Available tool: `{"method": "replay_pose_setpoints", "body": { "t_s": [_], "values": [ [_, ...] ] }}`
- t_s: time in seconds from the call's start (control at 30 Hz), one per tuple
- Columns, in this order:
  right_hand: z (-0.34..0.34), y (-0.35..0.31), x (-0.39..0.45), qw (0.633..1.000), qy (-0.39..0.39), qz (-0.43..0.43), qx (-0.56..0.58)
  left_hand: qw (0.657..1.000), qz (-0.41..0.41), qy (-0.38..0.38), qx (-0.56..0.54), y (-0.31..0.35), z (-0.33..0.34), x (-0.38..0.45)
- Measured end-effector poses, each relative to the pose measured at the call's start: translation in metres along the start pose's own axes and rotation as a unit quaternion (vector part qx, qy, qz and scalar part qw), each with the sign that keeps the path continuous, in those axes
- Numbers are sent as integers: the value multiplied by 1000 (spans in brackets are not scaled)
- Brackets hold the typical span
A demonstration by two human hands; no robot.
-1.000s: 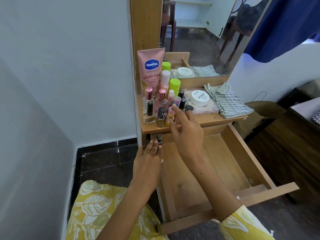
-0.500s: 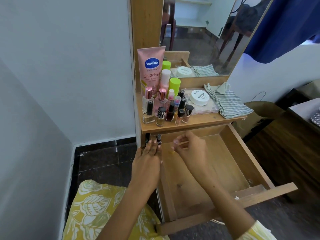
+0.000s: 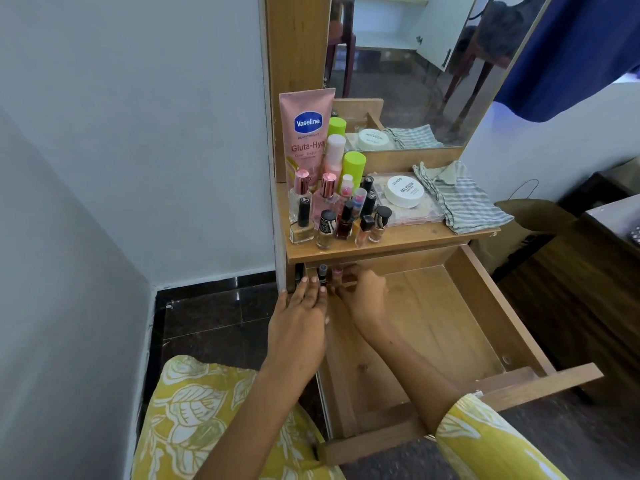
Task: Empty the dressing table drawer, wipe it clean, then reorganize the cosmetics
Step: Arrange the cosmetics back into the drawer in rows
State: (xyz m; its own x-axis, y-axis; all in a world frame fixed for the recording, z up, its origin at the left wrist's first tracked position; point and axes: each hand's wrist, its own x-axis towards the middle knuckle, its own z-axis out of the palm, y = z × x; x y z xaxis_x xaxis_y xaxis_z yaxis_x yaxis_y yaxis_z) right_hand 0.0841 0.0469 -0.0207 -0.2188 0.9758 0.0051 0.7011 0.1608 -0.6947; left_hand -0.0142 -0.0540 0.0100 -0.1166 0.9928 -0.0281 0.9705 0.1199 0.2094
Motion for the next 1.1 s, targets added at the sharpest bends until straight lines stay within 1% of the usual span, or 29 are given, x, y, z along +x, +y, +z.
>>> {"method": "replay_pose_setpoints", "body": {
  "t_s": [0.17, 0.33, 0.47, 0.57, 0.6, 0.7, 0.8, 0.87, 0.93, 1.0, 1.1],
  "values": [
    [4, -3, -1, 1000, -11, -19, 12, 1000, 1, 1, -1, -1, 0, 0],
    [5, 0, 0, 999, -19, -37, -5, 1000, 2, -5, 6, 0, -2, -1],
    [1, -1, 1, 999, -29, -35, 0, 1000, 8, -5, 14, 0, -4, 0],
    [-11, -4, -2, 998, -45, -14, -45, 1000, 15, -6, 16, 1, -9, -1],
    [-17, -6, -5, 997, -42, -15, -68, 1000, 17, 6, 11, 3, -11, -1],
    [-40, -16, -18, 991, 15, -55, -122, 995, 38, 88, -16, 10, -23, -4],
    [-63, -29, -28, 984, 93, -127, -88, 982, 67, 172, -30, 20, -35, -4],
    [-74, -35, -29, 974, 150, -161, -51, 975, 76, 207, -24, 25, -39, 0],
    [-81, -37, -25, 964, 203, -173, 2, 972, 81, 219, -11, 29, -41, 4],
    [-82, -36, -20, 957, 240, -158, 46, 974, 78, 211, 7, 31, -39, 7],
    [-76, -33, -11, 959, 247, -114, 81, 981, 64, 183, 16, 34, -31, 8]
  ]
}}
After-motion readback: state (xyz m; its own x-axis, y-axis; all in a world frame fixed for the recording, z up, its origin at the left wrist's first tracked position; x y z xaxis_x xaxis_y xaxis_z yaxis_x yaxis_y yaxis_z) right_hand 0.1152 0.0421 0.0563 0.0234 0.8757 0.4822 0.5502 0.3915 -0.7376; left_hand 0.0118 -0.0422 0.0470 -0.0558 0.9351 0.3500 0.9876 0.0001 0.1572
